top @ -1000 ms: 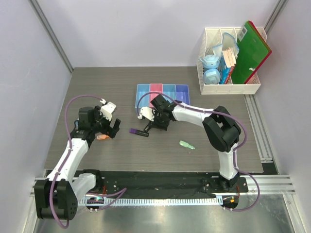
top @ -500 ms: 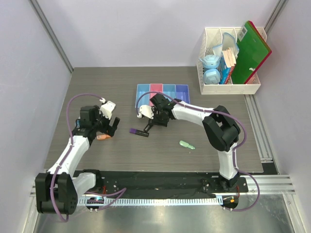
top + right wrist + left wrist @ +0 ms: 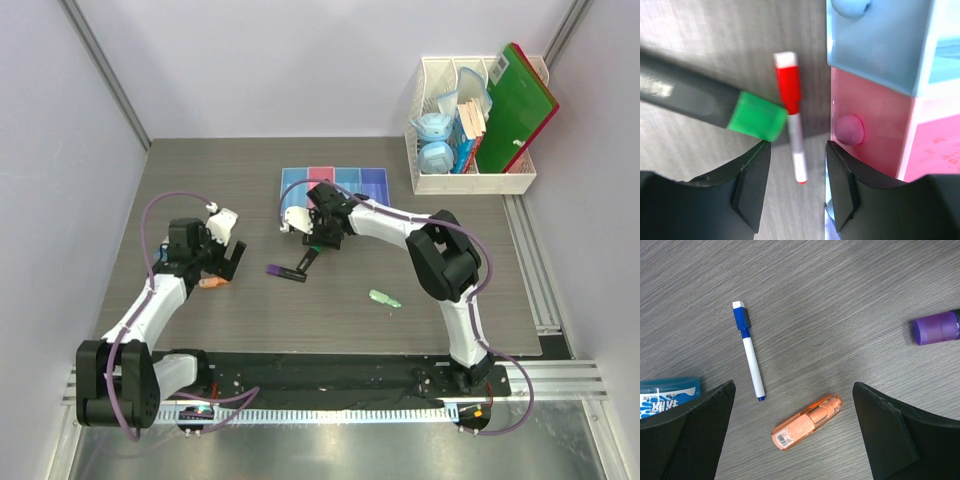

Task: Sort the stationery into containers
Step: Pick up the pen from the center of the board.

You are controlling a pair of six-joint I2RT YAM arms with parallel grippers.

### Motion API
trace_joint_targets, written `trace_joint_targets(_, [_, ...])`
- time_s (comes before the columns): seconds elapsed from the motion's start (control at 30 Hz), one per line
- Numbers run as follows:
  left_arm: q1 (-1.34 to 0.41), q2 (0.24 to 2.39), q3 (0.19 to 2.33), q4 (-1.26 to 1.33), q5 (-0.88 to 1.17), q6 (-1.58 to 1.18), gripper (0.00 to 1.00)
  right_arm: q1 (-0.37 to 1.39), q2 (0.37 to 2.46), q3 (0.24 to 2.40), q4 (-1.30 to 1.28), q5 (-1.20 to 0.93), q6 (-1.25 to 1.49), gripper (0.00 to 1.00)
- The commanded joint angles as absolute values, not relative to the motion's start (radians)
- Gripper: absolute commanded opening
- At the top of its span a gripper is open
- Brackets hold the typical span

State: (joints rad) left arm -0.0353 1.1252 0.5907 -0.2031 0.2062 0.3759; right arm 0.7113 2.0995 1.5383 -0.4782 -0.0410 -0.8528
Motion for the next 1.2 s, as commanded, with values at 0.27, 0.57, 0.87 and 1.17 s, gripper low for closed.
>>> trace_joint_targets(0.27, [-0.034,1.146,0.597,-0.205,0.143,0.407,1.00,0.626,2.218,1.629,-0.624,-0.175,-0.913,0.51])
trace_joint_targets(0.57, [-0.032,1.147,0.624,-0.235,0.091,0.390,1.00,0.627,2.278,1.643,-0.735,-0.253,-0.911,0.40])
trace_joint_targets(0.87, [-0.023,1.206,0.649,-0.244,0.045,0.376,1.00,0.627,2.249,1.601,-0.775,-0.250,-0.913,0.17])
trace_joint_targets(1.17, [-0.005,1.198,0.646,-0.262,0.026,0.387,1.00,0.629,2.161,1.562,-0.808,-0.256,-0.867,0.01])
